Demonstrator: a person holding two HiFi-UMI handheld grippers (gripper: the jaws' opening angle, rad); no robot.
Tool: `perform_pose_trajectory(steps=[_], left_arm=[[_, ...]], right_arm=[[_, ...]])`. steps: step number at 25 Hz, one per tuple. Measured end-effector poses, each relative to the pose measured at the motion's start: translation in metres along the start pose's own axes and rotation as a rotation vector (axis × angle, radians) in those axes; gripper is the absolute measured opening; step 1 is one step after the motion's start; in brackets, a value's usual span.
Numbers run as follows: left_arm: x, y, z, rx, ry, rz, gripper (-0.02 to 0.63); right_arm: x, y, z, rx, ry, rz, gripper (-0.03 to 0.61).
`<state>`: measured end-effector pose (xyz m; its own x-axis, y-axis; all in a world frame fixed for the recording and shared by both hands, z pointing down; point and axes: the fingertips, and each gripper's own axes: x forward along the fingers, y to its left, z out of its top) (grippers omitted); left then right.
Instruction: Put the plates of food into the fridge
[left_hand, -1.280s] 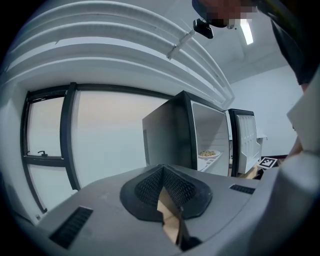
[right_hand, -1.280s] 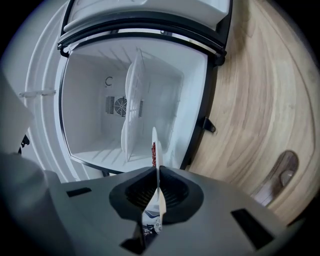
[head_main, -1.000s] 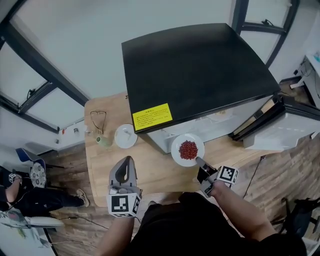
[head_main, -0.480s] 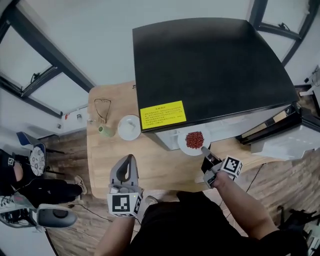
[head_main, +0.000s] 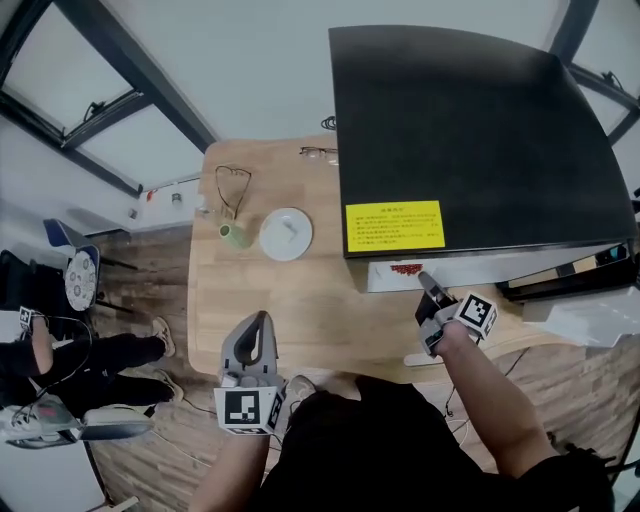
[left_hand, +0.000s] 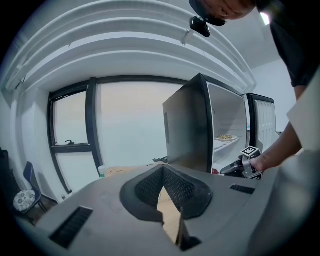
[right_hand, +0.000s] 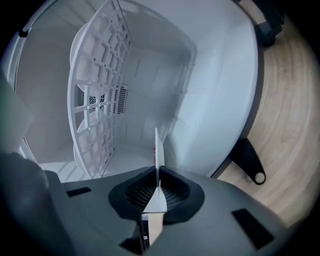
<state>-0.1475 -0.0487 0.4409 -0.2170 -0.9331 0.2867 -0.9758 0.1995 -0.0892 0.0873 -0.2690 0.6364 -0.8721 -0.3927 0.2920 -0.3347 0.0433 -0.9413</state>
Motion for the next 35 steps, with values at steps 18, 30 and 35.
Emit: perform_pose_trajectory(steps=[18,30,35], left_arm=[[0.014,0.002,0.013,0.019,-0.014,-0.020,0.003],[0.018,-0.010,0.029,0.013,-0.061,-0.053,0.003],[0.024,-0.018,0.035,0.000,-0.080,-0.078,0.003]], right_arm=[[0.012,-0.011,0.008,-0.611,0.156,-0.414,0.156],[-0.031,0.022,0.025,-0.698,0.029,-0.290,0.184],[-0.069,0.063,0.022,-0.844,0.016,-0.200,0.029]])
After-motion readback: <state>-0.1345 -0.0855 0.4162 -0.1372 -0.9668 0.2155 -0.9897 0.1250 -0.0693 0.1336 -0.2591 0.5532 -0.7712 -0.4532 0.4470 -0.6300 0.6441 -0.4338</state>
